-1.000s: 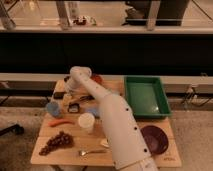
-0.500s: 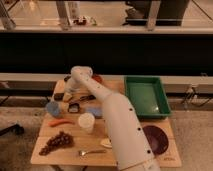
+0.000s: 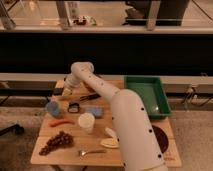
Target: Place eraser in plastic cup
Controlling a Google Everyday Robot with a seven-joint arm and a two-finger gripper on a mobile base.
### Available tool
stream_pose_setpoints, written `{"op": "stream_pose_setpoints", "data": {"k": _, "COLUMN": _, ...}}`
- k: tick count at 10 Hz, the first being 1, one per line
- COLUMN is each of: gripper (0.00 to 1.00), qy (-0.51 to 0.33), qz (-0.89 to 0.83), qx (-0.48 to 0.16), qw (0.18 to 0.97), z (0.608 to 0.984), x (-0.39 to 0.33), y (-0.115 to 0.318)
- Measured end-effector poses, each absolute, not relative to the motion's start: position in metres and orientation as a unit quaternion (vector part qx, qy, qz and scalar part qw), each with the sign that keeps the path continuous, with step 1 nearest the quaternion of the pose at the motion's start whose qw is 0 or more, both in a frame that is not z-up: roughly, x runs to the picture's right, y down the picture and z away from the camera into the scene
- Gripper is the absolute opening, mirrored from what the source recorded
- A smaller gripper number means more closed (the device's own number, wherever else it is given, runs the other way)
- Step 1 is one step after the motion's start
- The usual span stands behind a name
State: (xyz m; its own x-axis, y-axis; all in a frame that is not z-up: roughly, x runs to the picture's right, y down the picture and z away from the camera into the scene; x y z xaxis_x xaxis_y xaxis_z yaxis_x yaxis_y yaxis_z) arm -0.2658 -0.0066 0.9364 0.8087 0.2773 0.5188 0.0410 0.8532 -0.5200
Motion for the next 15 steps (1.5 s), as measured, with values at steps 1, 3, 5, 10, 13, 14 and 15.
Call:
{"op": "stream_pose_setpoints", "data": {"k": 1, "gripper": 0.00, "qy": -0.297, "qz": 0.062, "qx": -0.263, "qw": 0.916, "z": 0.924, "x": -0.264, "y": -0.008}}
{"op": "stream_pose_setpoints", "data": {"k": 3, "gripper": 0.00, "qy": -0.294, "qz": 0.054, "qx": -0.261, "qw": 0.918, "z": 0.897, "x": -0.267, "y": -0.001}}
{"op": "stream_pose_setpoints", "data": {"k": 5, "gripper": 0.00, "qy": -0.298, "qz": 0.041, "qx": -0.255, "qw": 0.919, "z": 0.861, "x": -0.268, "y": 0.006}}
{"op": "stream_pose_setpoints", "data": {"k": 10, "gripper": 0.00, "qy": -0.330, "qz": 0.003, "qx": -0.244, "qw": 0.912, "z": 0.805, "x": -0.300, "y": 0.018}}
{"op": "stream_pose_setpoints", "data": {"k": 13, "gripper": 0.00, "qy": -0.345, "qz": -0.012, "qx": -0.252, "qw": 0.904, "z": 0.800, "x": -0.311, "y": 0.024}}
{"op": "stream_pose_setpoints", "data": {"k": 14, "gripper": 0.00, "qy": -0.349, "qz": -0.016, "qx": -0.258, "qw": 0.901, "z": 0.802, "x": -0.316, "y": 0.029}}
{"op": "stream_pose_setpoints", "data": {"k": 15, "gripper": 0.00, "qy": -0.351, "qz": -0.018, "qx": -0.263, "qw": 0.898, "z": 0.804, "x": -0.319, "y": 0.033}}
